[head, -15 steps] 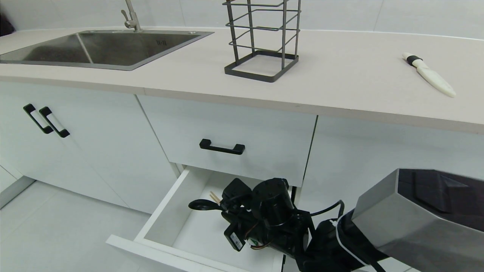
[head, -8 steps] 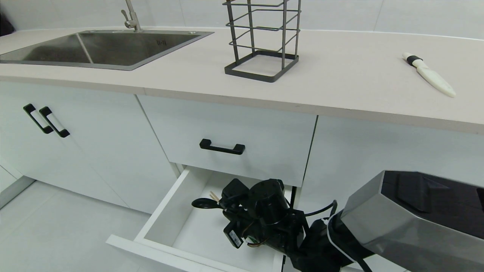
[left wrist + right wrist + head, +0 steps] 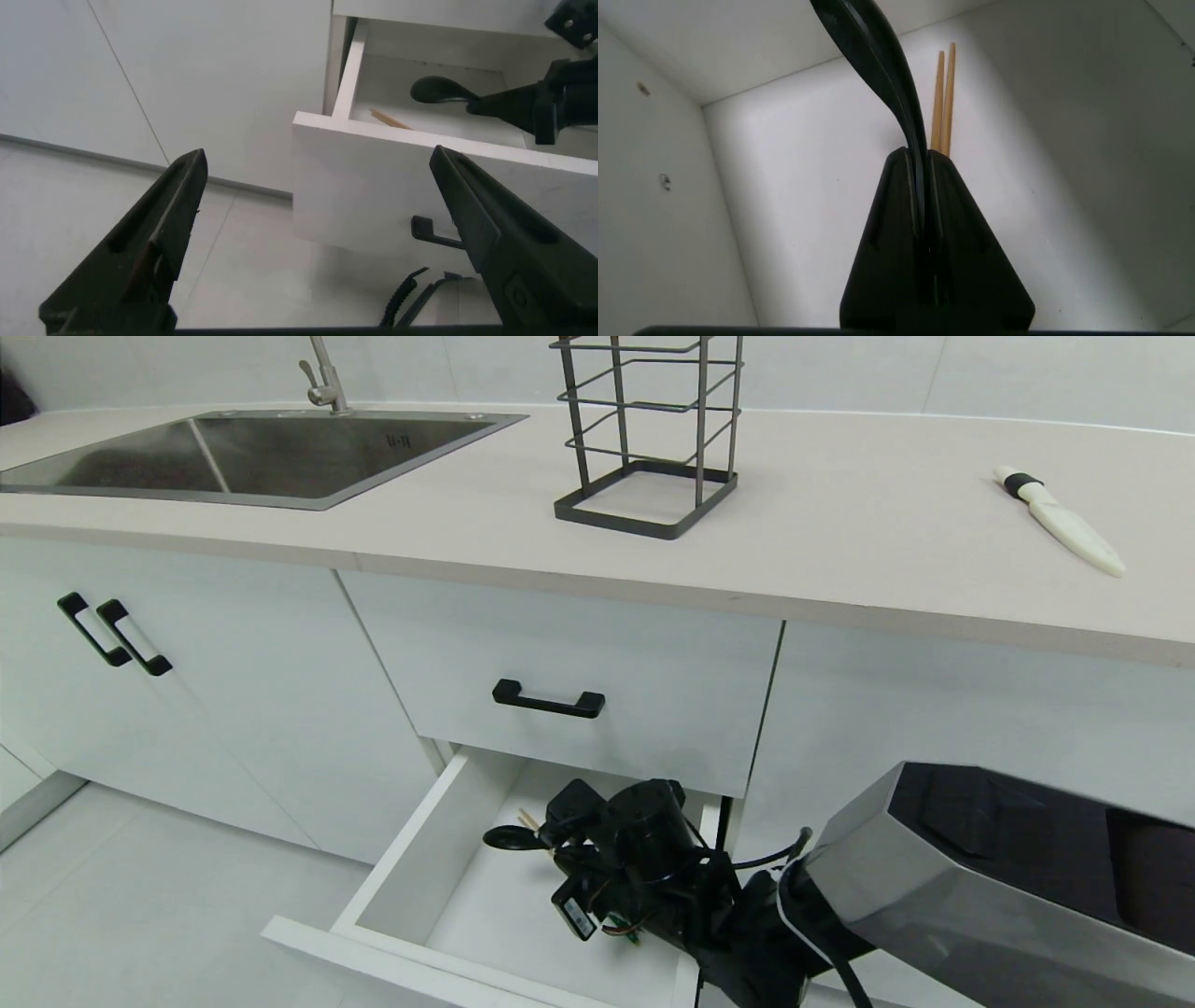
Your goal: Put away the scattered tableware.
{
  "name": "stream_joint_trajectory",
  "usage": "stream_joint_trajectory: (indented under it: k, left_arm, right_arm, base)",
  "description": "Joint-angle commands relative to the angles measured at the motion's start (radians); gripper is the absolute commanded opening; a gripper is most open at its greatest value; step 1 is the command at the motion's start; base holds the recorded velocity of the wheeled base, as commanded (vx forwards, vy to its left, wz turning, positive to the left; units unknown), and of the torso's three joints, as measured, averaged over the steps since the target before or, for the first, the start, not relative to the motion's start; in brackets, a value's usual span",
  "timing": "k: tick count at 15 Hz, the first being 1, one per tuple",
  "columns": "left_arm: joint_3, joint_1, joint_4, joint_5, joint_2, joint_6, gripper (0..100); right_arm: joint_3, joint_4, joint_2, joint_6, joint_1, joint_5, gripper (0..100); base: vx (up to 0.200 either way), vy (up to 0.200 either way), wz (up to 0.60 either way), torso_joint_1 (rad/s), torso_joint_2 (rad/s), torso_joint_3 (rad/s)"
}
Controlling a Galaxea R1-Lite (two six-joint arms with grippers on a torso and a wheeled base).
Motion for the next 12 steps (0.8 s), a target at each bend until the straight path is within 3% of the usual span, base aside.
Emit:
stream_joint_trajectory:
  k: [1, 12]
  left_arm:
    - [0.0, 0.0, 0.0, 0.0, 0.0, -0.001, 100]
    - [0.0, 0.0, 0.0, 0.0, 0.0, -0.001, 100]
  right_arm:
    - [-0.039, 0.019, 0.036, -0.001, -0.001, -0.002, 0]
    - [-0.178, 0.115, 0.114, -0.001, -0.029, -0.002, 0]
  base:
    - [0.0, 0.0, 0.0, 0.0, 0.0, 0.0]
    - [0.0, 0.0, 0.0, 0.0, 0.0, 0.0]
